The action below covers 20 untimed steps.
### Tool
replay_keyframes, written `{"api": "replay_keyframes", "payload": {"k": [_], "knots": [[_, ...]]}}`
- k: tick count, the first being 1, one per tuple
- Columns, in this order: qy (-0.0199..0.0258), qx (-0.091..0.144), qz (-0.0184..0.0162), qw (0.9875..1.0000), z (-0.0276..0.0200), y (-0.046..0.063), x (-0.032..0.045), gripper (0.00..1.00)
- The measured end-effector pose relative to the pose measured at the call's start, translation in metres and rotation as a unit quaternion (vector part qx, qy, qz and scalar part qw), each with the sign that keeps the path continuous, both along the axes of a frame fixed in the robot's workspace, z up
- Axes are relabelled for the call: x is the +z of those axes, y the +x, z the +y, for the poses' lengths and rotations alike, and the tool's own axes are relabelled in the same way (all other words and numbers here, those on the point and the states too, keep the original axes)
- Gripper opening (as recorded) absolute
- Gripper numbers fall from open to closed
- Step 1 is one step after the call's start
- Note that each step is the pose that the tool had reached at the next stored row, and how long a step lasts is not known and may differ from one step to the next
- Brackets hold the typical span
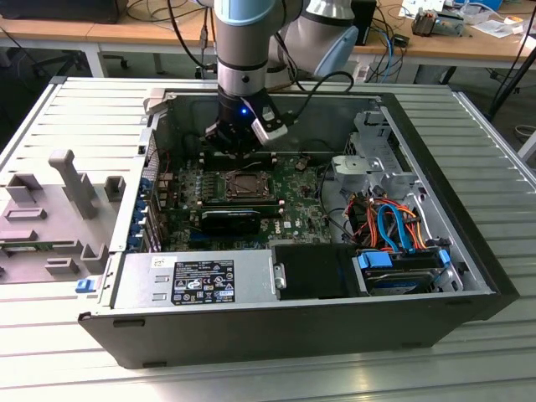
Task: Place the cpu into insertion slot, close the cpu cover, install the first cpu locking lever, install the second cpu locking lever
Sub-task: 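Install the first cpu locking lever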
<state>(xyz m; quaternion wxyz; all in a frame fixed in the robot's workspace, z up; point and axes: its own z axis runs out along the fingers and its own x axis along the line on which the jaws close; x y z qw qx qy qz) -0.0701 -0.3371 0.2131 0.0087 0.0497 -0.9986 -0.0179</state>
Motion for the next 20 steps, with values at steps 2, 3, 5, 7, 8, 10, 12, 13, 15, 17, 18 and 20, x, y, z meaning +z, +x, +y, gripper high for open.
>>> {"api": "replay_keyframes", "payload": {"k": [2, 3, 5, 7, 8, 10, 12, 13, 15, 17, 18, 20], "knots": [[0.0, 0.0, 0.0, 1.0, 0.0, 0.0, 0.0, 0.11], [0.0, 0.0, 0.0, 1.0, 0.0, 0.0, 0.0, 0.11], [0.0, 0.0, 0.0, 1.0, 0.0001, 0.0, -0.0002, 0.11], [0.0, 0.0, 0.0, 1.0, 0.0001, 0.001, -0.0002, 0.11], [0.0, 0.0, 0.0, 1.0, 0.0001, 0.002, -0.0003, 0.11], [0.0, 0.0, 0.0002, 1.0, 0.0001, 0.003, -0.0004, 0.11], [0.0, 0.0, 0.0005, 1.0, 0.0, 0.005, -0.0006, 0.11], [0.0, 0.0, 0.0025, 1.0, -0.0001, 0.014, -0.0017, 0.11], [0.0, 0.0, 0.0049, 1.0, -0.0007, 0.028, -0.004, 0.11], [0.0001, 0.0, 0.0051, 1.0, -0.0007, 0.03, -0.0056, 0.11], [0.0, 0.0, 0.0051, 1.0, -0.0009, 0.03, -0.0059, 0.11], [0.0, 0.0, 0.0051, 1.0, -0.0015, 0.03, -0.0069, 0.11]]}}
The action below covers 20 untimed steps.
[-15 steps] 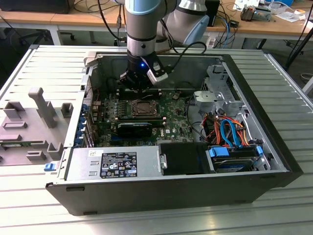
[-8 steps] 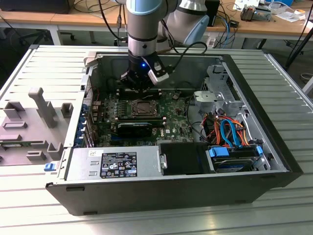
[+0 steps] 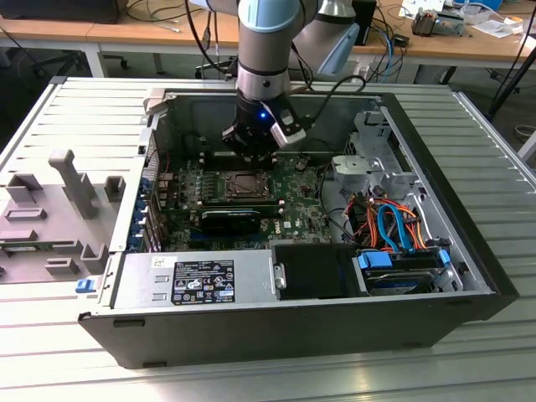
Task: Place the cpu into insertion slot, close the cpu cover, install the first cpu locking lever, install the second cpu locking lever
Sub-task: 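Install the first cpu locking lever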
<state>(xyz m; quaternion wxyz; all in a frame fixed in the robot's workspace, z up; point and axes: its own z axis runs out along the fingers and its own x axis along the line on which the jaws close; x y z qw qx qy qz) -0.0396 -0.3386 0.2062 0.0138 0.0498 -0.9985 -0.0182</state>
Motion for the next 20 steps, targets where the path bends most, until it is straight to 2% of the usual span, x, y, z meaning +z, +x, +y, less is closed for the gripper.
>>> {"api": "replay_keyframes", "payload": {"k": [7, 20], "knots": [[-0.0002, 0.0, 0.0002, 1.0, -0.0041, 0.0012, -0.0035, 0.11], [-0.0003, 0.0, 0.0006, 1.0, -0.0035, 0.0073, -0.0055, 0.11]]}}
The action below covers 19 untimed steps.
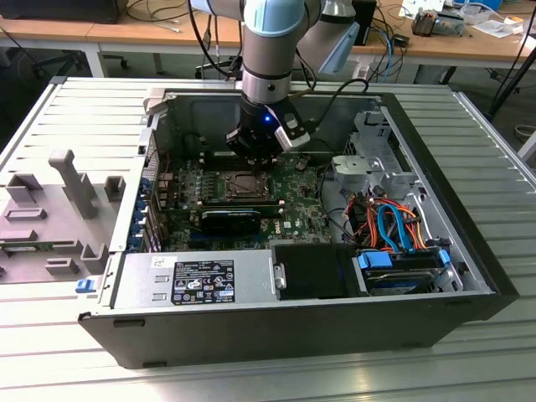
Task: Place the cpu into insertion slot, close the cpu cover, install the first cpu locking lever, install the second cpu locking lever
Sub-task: 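Install the first cpu locking lever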
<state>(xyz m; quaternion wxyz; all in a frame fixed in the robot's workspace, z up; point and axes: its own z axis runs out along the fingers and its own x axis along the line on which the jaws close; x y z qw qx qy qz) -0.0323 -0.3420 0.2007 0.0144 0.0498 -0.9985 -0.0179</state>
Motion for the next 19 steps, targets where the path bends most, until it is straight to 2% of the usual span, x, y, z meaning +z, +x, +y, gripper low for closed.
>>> {"api": "replay_keyframes", "payload": {"k": [6, 10, 13, 14, 17, 19], "knots": [[0.0007, 0.0, -0.0004, 1.0, 0.0013, 0.0, 0.0016, 0.11], [0.0002, 0.0, 0.0, 1.0, 0.0012, 0.0, 0.0087, 0.11], [0.0003, 0.0, -0.0001, 1.0, 0.0008, 0.0, 0.0101, 0.11], [0.0004, 0.0, -0.0001, 1.0, -0.0003, 0.0, 0.0101, 0.11], [0.0017, 0.0, 0.0, 1.0, -0.0088, 0.0, 0.0102, 0.11], [0.0037, 0.0, -0.0001, 1.0, -0.0176, 0.0, 0.0101, 0.11]]}}
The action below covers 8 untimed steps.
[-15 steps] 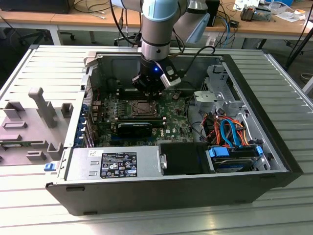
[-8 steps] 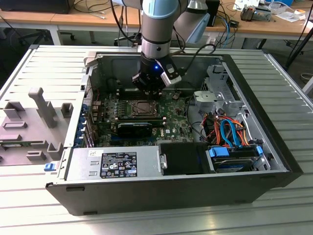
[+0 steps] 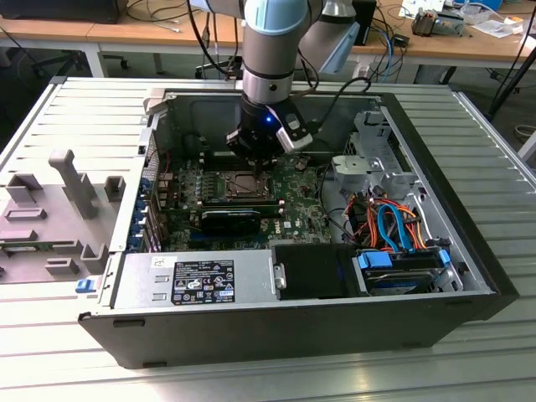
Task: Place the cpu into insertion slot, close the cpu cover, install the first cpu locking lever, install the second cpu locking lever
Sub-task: 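Install the first cpu locking lever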
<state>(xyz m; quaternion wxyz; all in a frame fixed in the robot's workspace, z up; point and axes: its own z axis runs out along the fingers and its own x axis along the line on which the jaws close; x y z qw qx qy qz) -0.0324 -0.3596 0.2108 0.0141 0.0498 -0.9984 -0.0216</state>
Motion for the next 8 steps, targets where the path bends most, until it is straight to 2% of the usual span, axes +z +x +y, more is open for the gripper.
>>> {"api": "replay_keyframes", "payload": {"k": [1, 3, 8], "knots": [[0.0006, 0.0, 0.0, 1.0, -0.0031, 0.0, 0.0, 0.11], [0.0021, 0.0, 0.0, 1.0, -0.0126, 0.0, -0.0002, 0.11], [0.0024, 0.0, 0.0, 1.0, -0.0223, 0.0, -0.0006, 0.11]]}}
